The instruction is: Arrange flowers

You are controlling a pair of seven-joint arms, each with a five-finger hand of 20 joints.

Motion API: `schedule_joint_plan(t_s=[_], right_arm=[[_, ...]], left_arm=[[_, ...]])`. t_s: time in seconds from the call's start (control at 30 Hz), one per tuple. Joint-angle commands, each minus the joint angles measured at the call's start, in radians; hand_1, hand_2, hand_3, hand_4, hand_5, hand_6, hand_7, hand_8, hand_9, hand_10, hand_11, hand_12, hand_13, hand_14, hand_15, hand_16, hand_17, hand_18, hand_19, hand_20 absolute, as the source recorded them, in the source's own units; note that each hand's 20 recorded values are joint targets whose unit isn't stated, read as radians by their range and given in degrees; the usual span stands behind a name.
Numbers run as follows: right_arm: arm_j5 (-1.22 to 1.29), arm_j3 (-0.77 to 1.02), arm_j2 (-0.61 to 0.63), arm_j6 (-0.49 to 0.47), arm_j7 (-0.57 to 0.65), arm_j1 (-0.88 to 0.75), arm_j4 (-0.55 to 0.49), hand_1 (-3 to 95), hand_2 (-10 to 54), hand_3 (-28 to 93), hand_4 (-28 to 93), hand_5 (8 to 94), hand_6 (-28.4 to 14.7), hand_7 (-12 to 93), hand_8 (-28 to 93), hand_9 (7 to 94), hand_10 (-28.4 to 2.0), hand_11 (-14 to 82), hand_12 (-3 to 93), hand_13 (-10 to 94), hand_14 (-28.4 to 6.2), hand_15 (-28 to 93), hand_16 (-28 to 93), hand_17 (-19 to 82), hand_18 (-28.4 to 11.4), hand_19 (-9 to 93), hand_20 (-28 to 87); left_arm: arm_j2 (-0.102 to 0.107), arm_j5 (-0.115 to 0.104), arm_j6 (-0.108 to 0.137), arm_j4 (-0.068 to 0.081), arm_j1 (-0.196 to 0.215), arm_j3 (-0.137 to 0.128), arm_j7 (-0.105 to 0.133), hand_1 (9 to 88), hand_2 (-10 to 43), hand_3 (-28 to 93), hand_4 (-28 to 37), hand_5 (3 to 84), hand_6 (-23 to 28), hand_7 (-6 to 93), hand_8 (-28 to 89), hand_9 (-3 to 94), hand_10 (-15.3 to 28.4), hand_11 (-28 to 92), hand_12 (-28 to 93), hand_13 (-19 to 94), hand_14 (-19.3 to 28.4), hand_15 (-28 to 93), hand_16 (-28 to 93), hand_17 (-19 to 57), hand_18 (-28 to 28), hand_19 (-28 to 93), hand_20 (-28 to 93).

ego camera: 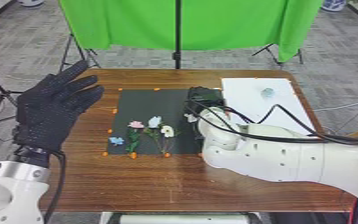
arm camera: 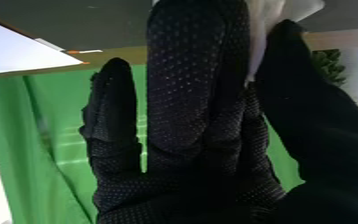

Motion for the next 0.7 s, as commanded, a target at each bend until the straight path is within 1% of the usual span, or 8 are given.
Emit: schedule_joint_plan(t_s=[0.03, 0.17, 0.3, 0.37, 0.43, 0.63, 0.67, 0.7], right_arm=[[-0.019, -0.001, 0.002, -0.009, 0.005, 0.016, -0.004, 39.7, -9.5, 76, -28, 67.3, 1.7, 15, -12, 88.2, -9.5, 23.6, 16.8, 87, -3.7, 49, 20, 44, -18.3, 93, 14], [-0.006, -0.004, -0.001, -0.009, -0.003, 0.026, -0.007, 38.9, -9.5, 75, -28, 66.5, 1.4, 14, -12, 88.3, -9.6, 24.2, 17.0, 87, -3.8, 50, 20, 44, -18.6, 93, 15], [-0.012, -0.015, -0.012, -0.015, -0.008, 0.036, -0.008, 38.5, -9.5, 75, -28, 66.3, 1.2, 14, -12, 88.1, -9.8, 24.8, 17.1, 87, -3.9, 50, 20, 44, -18.8, 93, 15], [-0.017, -0.014, -0.016, -0.030, -0.010, 0.037, -0.011, 38.1, -9.5, 75, -28, 66.1, 1.1, 14, -12, 88.2, -9.9, 25.3, 17.4, 87, -3.9, 51, 20, 44, -18.9, 93, 16], [-0.022, -0.009, -0.020, -0.036, -0.016, 0.034, -0.009, 37.9, -9.5, 75, -28, 65.8, 1.0, 14, -12, 88.3, -9.9, 25.8, 17.5, 87, -4.0, 51, 20, 44, -19.0, 93, 16], [-0.026, -0.021, -0.015, -0.026, -0.010, 0.051, -0.013, 37.0, -9.5, 74, -28, 65.2, 0.7, 14, -12, 88.3, -10.0, 26.4, 17.6, 87, -4.0, 52, 20, 44, -19.3, 93, 17], [-0.022, -0.026, -0.014, -0.020, -0.007, 0.058, -0.014, 36.9, -9.5, 74, -28, 65.2, 0.7, 14, -12, 88.2, -10.0, 26.5, 17.6, 87, -4.0, 52, 20, 44, -19.3, 93, 17], [-0.028, -0.013, -0.011, -0.026, -0.009, 0.050, -0.013, 36.9, -9.5, 74, -28, 65.1, 0.7, 14, -12, 88.2, -10.0, 26.5, 17.5, 87, -4.0, 52, 20, 44, -19.3, 93, 17]], left_arm=[[-0.007, 0.001, -0.008, 0.008, 0.003, 0.005, -0.012, 22.3, 7.8, 78, -22.0, 39.3, 12.0, 13.4, -9, 32.0, 22.1, 32, 11, 25, 28.4, 56, -11, -6.5, 28.4, 74, -14], [0.001, -0.004, -0.001, 0.005, 0.009, 0.006, 0.003, 22.2, 7.9, 78, -22.0, 39.3, 12.0, 13.4, -9, 32.0, 22.2, 32, 11, 25, 28.4, 56, -11, -6.5, 28.4, 74, -14], [0.004, -0.007, 0.003, 0.005, 0.012, 0.006, 0.009, 22.3, 7.8, 78, -21.9, 39.4, 12.0, 13.5, -9, 32.1, 22.2, 32, 11, 25, 28.4, 56, -11, -6.4, 28.4, 74, -14], [0.003, -0.006, 0.004, 0.004, 0.014, 0.006, 0.011, 22.3, 7.9, 78, -22.0, 39.4, 12.0, 13.4, -9, 32.0, 22.2, 32, 11, 25, 28.4, 56, -11, -6.4, 28.4, 74, -14], [-0.002, -0.005, 0.005, 0.005, 0.010, 0.007, 0.005, 22.3, 7.9, 78, -21.9, 39.3, 12.0, 13.4, -9, 32.1, 22.3, 31, 11, 25, 28.4, 56, -11, -6.5, 28.4, 74, -14], [-0.005, -0.004, 0.007, 0.001, 0.024, 0.002, 0.010, 22.3, 8.0, 78, -21.9, 39.3, 11.9, 13.5, -8, 32.0, 22.1, 32, 11, 25, 28.4, 56, -11, -6.5, 28.4, 74, -14], [-0.002, -0.005, 0.008, 0.000, 0.028, 0.001, 0.016, 22.3, 8.0, 78, -21.9, 39.3, 12.0, 13.5, -8, 32.0, 22.1, 32, 11, 25, 28.4, 56, -11, -6.5, 28.4, 74, -14], [-0.003, -0.007, 0.007, 0.002, 0.026, 0.002, 0.011, 22.3, 8.0, 78, -21.9, 39.3, 12.0, 13.4, -9, 32.0, 22.1, 32, 11, 25, 28.4, 56, -11, -6.5, 28.4, 74, -14]])
